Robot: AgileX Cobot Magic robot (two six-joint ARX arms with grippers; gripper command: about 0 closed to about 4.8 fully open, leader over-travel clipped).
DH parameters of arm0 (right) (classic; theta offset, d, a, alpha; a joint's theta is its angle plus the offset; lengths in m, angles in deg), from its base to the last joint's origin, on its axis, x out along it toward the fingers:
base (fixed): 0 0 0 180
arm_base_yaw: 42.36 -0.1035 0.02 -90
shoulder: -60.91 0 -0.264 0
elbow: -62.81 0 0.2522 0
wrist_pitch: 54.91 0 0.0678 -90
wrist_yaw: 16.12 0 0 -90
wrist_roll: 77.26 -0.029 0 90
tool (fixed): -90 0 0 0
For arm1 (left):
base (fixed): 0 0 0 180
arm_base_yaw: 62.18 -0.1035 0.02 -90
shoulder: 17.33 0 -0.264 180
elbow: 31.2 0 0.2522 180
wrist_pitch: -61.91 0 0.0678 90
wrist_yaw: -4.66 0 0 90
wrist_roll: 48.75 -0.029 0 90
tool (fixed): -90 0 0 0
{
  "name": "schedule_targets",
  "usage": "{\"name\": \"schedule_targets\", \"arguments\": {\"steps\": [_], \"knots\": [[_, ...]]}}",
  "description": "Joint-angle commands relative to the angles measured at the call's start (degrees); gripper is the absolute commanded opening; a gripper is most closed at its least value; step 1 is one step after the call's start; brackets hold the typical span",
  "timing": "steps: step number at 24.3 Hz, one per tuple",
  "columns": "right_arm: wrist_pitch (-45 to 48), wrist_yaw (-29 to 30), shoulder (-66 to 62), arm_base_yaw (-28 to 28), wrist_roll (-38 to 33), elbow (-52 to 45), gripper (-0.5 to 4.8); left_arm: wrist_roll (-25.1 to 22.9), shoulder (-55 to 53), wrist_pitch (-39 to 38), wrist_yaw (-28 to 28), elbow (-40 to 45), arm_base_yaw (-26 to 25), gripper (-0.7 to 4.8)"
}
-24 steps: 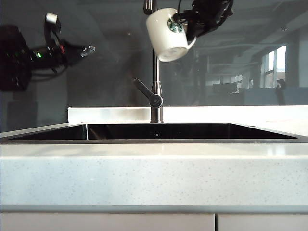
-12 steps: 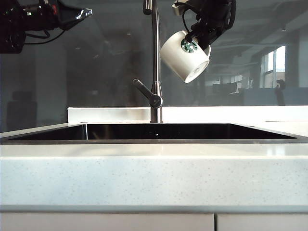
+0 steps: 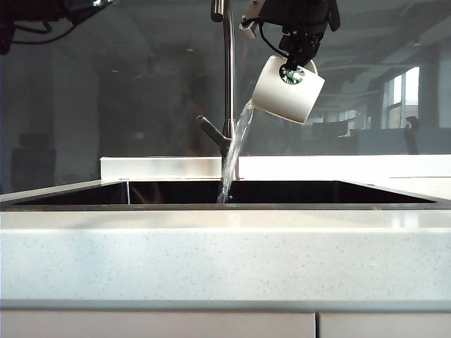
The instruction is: Pick up the mug next to the sink, go to the faucet to get some water, pour the water into the sink, and finally put the mug back to its place.
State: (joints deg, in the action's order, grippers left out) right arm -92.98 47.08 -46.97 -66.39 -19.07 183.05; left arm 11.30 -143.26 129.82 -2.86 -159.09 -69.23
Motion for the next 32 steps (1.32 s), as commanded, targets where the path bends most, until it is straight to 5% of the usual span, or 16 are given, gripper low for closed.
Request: {"name": "schedule_targets", "arguments": {"steps": [1, 13, 18, 29, 32], "knots": [[4.0, -0.7, 2.0, -0.2, 3.3, 0.8, -0.05, 0.1, 2.7, 2.1, -0.4, 0.4, -1.3, 0.02], [3.1, -0.3, 6.0, -0.2, 19.7, 0.8, -0.05, 2.5, 8.3, 2.1, -0.6, 5.6, -1.5, -0.01], [4.0, 2.1, 7.4, -0.3, 33.1, 0.8, -0.05, 3.5, 8.8, 2.1, -0.8, 5.7, -1.5, -0.02], [25.7, 5.0, 7.8, -0.3, 45.6, 0.8, -0.05, 5.0, 8.8, 2.1, -1.0, 5.6, -1.5, -0.03], [24.6, 4.9, 7.8, -0.3, 45.8, 0.8, -0.05, 4.9, 8.8, 2.1, -1.0, 5.6, -1.5, -0.03]]}}
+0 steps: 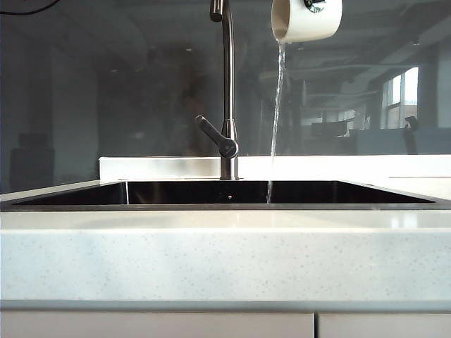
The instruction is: Pick up the mug next to the sink, go to the faucet to get some water, pour the water into the sink, and finally put the mug back to its place.
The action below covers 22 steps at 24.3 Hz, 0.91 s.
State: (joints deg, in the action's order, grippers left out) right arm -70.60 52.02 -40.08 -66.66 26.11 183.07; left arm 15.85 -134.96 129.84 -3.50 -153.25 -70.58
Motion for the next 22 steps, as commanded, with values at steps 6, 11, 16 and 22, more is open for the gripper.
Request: {"name": "schedule_targets", "arguments": {"steps": [6, 11, 16, 22], "knots": [[0.4, 1.2, 0.9, -0.1, 2.2, 0.8, -0.05, 0.6, 0.5, 2.1, -0.4, -0.2, -0.1, -0.03], [0.5, 3.0, 0.9, -0.7, 6.2, 0.8, -0.05, 0.6, 0.5, 2.1, -0.5, -0.2, -0.1, -0.03], [0.1, 2.5, 0.9, -0.7, 6.0, 0.8, -0.05, 0.6, 0.5, 2.1, -0.5, -0.2, -0.1, -0.03], [-1.2, -1.4, 0.9, -0.7, -27.1, 0.8, -0.05, 0.6, 0.5, 2.1, -0.5, -0.2, -0.1, -0.03]]}}
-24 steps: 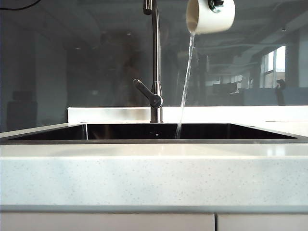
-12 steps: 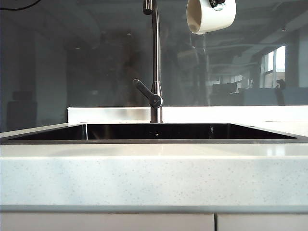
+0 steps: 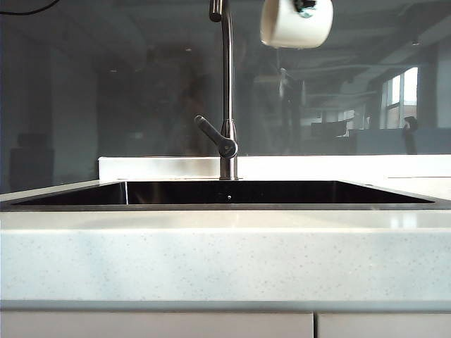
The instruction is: Pick up the mug next to the sink, go to the faucet to get some water, pour the water into the sink, and finally put the mug back to its place.
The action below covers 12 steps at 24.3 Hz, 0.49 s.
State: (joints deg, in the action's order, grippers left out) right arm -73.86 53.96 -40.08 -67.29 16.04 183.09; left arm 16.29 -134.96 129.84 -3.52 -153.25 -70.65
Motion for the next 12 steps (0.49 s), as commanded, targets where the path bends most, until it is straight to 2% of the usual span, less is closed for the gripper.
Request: {"name": "schedule_targets", "arguments": {"steps": [1, 3, 7, 8, 9, 10, 12], "knots": [[1.3, -5.0, 0.9, -0.1, -21.6, 0.8, -0.05, 0.2, 0.5, 2.1, -0.4, -0.2, -0.1, -0.03], [-2.2, -8.2, 0.9, -0.1, -32.0, 0.8, -0.05, 0.2, 0.5, 2.1, -0.4, -0.2, -0.1, -0.03], [-10.8, -7.6, 0.9, 1.3, -48.1, 0.8, -0.05, 0.2, 0.5, 2.1, -0.4, -0.2, -0.1, -0.03], [-15.8, -4.2, 0.9, 2.4, -57.4, 0.7, -0.05, 0.2, 0.5, 2.1, -0.4, -0.2, -0.1, -0.03], [-17.7, -2.1, 0.9, 3.1, -61.7, 0.7, -0.05, 0.4, 0.5, 2.1, -0.4, -0.2, -0.1, -0.03], [-20.4, 3.0, 0.9, 5.0, -70.0, 0.1, -0.05, 0.4, 0.5, 2.1, -0.4, -0.2, -0.1, -0.03], [-21.7, 7.6, 0.9, 6.8, -74.9, -0.6, -0.05, 0.6, 0.5, 2.1, -0.4, -0.2, -0.1, -0.03]]}}
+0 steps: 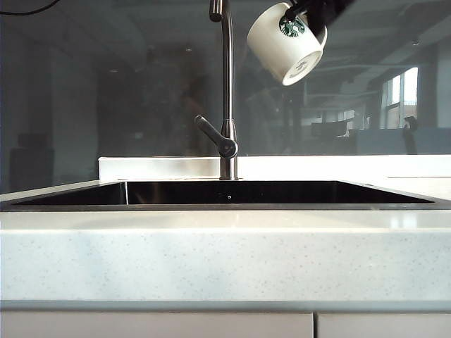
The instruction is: Pick up the mug next to the sink, go to the faucet to get some water, pour the water into the sink, and finally put the mug back to its place.
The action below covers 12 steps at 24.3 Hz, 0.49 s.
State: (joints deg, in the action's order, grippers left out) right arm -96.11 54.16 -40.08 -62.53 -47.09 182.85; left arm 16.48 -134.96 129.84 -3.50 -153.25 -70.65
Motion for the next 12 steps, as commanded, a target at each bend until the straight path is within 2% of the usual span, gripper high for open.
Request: {"name": "schedule_targets", "arguments": {"steps": [1, 8, 12], "knots": [[0.2, 10.3, 0.9, 3.3, -13.7, -0.9, -0.05, 0.4, 0.5, 2.1, -0.4, -0.2, -0.1, -0.03], [2.6, 20.2, 2.3, 11.2, -19.7, -6.9, -0.05, 0.4, 1.2, 2.1, -0.4, -0.2, -0.2, -0.03], [9.7, 25.3, 5.3, 16.0, -23.6, -15.5, -0.05, 0.3, 1.2, 2.1, -0.4, -0.2, -0.2, -0.03]]}}
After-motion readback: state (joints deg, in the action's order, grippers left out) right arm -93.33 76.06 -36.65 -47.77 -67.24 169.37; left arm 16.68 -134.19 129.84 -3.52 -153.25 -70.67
